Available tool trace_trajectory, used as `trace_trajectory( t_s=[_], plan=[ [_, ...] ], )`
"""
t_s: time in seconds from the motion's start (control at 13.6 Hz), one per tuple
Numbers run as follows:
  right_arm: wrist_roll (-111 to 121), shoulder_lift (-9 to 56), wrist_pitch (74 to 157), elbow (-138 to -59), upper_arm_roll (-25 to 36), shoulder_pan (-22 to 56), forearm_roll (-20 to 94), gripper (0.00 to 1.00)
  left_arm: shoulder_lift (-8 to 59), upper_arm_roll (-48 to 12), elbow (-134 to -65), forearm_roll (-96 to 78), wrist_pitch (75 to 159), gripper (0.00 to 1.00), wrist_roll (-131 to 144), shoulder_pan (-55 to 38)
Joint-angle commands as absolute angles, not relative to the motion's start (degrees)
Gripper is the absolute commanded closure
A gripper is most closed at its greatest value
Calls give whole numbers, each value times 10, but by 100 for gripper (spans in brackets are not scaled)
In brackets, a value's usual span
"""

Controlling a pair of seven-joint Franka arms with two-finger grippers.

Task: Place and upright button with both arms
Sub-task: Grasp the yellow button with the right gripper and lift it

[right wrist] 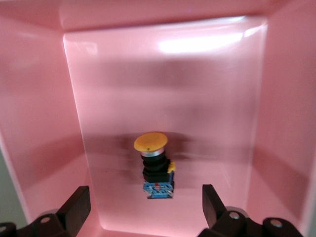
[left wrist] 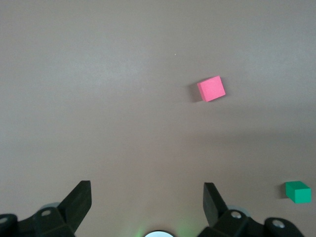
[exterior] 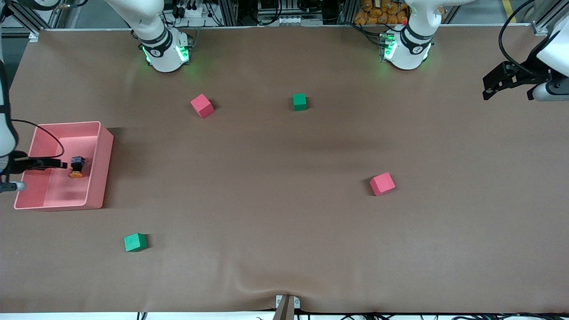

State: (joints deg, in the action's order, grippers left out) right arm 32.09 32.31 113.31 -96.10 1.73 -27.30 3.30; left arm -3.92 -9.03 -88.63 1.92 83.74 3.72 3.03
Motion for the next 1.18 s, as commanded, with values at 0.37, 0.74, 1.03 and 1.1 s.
trace_trajectory(
  t_s=[0.37, 0.74, 1.03, 1.1],
  plan=[
    [327, 315, 1259, -1051, 14, -268, 12, 0, -30, -94, -886, 20, 831, 0, 40, 36],
    [325, 344, 1281, -1052, 14, -275, 12, 4, -30, -92, -889, 20, 831, 0, 38, 37],
    [328, 352, 1281, -1051, 14, -279, 12, 79, -29, -92, -890, 20, 831, 0, 38, 37],
    [327, 349, 1276, -1049, 14, -275, 12, 100, -29, -92, -890, 20, 831, 0, 38, 37]
  ],
)
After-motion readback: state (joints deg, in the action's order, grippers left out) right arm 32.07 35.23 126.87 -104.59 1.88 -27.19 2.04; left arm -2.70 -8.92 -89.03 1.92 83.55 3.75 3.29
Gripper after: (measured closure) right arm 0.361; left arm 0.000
